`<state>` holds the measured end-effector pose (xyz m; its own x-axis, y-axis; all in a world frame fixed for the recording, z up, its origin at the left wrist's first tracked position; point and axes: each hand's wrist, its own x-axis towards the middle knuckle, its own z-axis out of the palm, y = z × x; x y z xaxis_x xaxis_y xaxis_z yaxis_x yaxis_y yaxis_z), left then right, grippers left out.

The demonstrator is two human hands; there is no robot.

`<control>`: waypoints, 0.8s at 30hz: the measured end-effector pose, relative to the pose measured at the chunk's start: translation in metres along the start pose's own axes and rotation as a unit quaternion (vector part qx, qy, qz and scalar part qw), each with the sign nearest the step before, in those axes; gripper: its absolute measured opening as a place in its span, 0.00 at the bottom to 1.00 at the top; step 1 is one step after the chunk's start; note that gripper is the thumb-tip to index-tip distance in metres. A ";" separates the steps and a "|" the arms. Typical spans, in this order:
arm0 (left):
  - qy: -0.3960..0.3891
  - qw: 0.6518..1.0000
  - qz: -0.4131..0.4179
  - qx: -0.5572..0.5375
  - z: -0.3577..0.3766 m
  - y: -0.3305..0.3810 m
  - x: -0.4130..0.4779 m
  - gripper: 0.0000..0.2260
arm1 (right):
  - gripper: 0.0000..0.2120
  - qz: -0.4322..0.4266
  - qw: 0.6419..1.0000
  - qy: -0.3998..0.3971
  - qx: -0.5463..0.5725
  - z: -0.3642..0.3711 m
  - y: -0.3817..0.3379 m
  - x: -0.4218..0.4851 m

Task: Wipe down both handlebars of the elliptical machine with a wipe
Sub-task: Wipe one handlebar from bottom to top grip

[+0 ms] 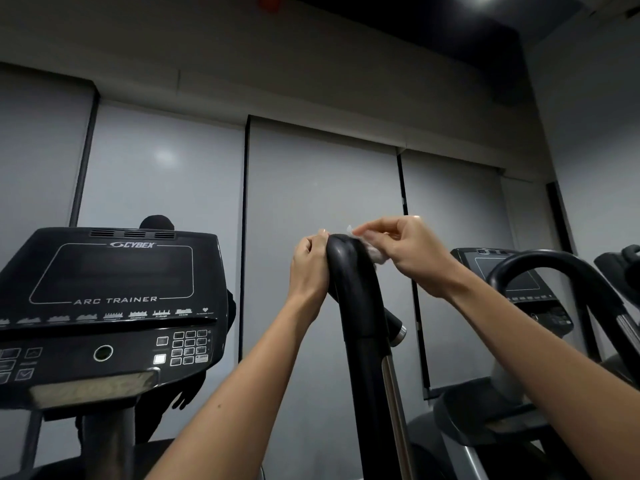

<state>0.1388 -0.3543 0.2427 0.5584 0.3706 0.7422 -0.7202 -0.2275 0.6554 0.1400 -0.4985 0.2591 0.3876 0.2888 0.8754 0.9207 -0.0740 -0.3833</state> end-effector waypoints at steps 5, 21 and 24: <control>-0.002 0.999 -0.045 -0.029 0.001 0.008 -0.006 0.13 | 0.09 -0.146 0.979 -0.064 -0.130 -0.004 -0.019 -0.055; 0.079 0.987 -0.069 -0.120 0.017 0.005 -0.032 0.16 | 0.04 -0.097 0.984 -0.078 -0.130 0.010 -0.005 0.049; 0.078 0.989 -0.083 -0.100 0.016 0.005 -0.032 0.17 | 0.04 -0.029 0.986 -0.097 -0.129 0.016 0.005 0.063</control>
<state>0.1240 -0.3821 0.2247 0.6168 0.5249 0.5865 -0.6995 0.0239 0.7143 0.1681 -0.4652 0.3081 0.3406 0.4759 0.8109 0.9319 -0.2853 -0.2240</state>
